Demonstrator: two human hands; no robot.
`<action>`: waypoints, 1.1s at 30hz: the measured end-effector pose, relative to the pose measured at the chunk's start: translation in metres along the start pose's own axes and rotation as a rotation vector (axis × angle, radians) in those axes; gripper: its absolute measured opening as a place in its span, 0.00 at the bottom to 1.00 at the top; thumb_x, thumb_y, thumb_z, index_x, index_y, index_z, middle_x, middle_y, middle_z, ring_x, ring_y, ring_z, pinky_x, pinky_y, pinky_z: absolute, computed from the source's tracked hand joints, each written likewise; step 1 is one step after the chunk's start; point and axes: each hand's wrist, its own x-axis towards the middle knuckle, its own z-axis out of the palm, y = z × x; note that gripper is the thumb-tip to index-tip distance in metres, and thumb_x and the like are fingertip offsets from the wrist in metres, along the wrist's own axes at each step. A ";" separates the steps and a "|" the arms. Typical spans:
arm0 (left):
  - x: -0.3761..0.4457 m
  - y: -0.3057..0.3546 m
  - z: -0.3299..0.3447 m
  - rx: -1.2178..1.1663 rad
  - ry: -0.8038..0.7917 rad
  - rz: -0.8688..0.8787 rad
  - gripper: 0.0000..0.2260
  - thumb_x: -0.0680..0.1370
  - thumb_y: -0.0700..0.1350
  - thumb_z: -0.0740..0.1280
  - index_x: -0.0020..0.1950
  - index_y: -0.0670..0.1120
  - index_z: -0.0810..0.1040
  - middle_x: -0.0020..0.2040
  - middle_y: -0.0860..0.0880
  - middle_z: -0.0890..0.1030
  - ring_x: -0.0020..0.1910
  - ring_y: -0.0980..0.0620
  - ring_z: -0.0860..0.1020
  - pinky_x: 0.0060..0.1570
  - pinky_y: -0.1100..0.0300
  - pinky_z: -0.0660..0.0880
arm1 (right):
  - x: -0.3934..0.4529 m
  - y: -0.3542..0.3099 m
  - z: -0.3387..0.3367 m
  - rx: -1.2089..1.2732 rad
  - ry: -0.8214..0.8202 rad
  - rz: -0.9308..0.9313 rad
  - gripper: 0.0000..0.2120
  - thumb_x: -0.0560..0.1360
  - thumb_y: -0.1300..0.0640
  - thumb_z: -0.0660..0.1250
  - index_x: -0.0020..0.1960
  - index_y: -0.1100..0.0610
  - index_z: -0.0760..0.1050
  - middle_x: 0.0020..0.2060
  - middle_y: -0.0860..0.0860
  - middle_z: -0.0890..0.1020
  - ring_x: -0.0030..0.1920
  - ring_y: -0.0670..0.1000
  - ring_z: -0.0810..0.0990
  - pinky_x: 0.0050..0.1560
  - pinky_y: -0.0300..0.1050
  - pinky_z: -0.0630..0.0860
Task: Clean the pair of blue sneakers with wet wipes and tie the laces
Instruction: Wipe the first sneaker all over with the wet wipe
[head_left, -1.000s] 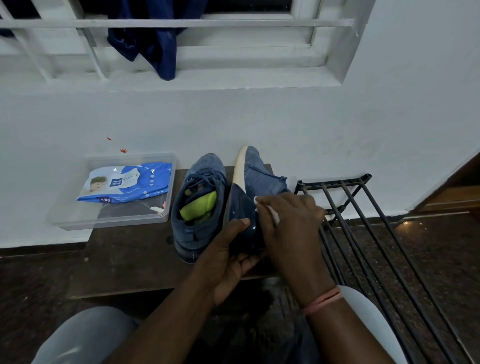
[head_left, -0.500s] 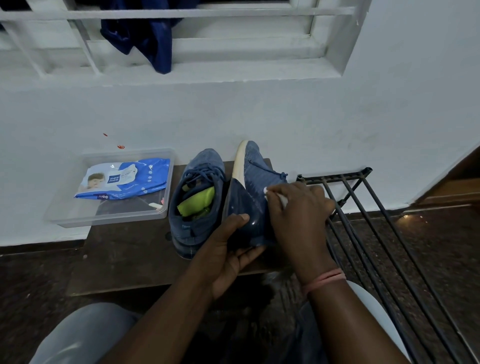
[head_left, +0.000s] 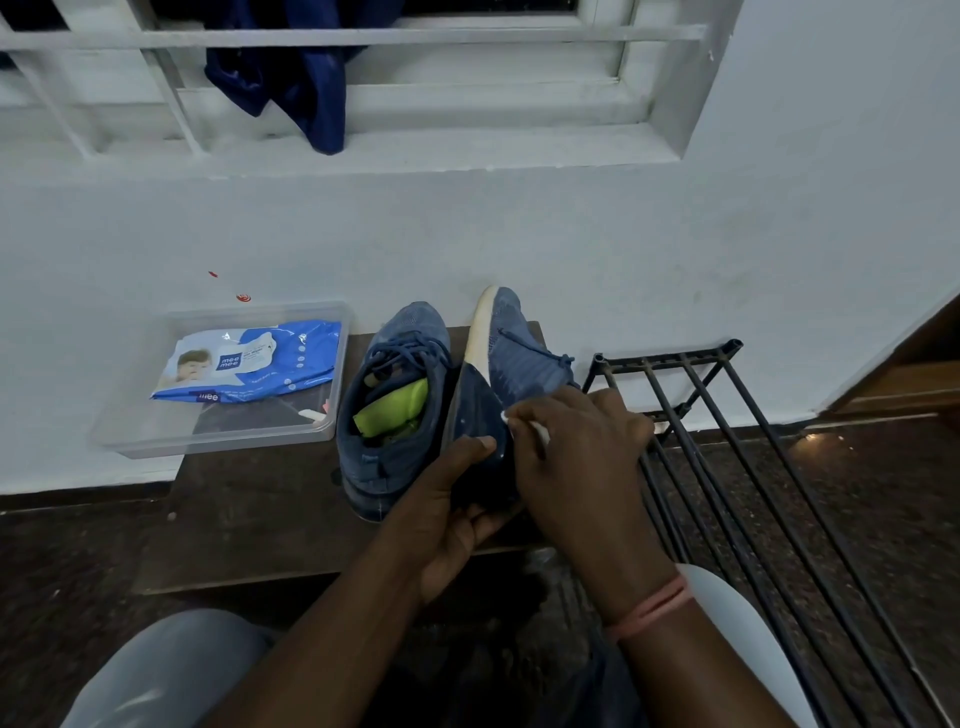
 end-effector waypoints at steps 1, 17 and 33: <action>0.000 0.000 0.000 0.006 -0.007 -0.003 0.16 0.75 0.42 0.71 0.63 0.41 0.81 0.62 0.39 0.83 0.62 0.41 0.81 0.57 0.47 0.80 | 0.000 -0.002 0.000 -0.031 0.005 0.000 0.03 0.76 0.52 0.70 0.45 0.45 0.82 0.42 0.43 0.81 0.48 0.51 0.73 0.45 0.47 0.53; 0.004 -0.004 -0.004 0.089 0.054 -0.025 0.13 0.74 0.43 0.72 0.58 0.42 0.81 0.61 0.39 0.83 0.62 0.40 0.81 0.67 0.41 0.75 | 0.033 -0.010 0.011 -0.131 -0.109 0.019 0.07 0.75 0.57 0.67 0.43 0.48 0.83 0.43 0.45 0.79 0.48 0.50 0.66 0.41 0.47 0.46; -0.008 0.001 0.001 0.086 0.094 -0.011 0.18 0.76 0.42 0.72 0.66 0.45 0.79 0.60 0.43 0.85 0.61 0.42 0.82 0.64 0.43 0.77 | -0.013 0.011 -0.003 0.565 -0.022 0.402 0.05 0.78 0.55 0.68 0.44 0.49 0.80 0.42 0.43 0.82 0.46 0.42 0.80 0.48 0.46 0.76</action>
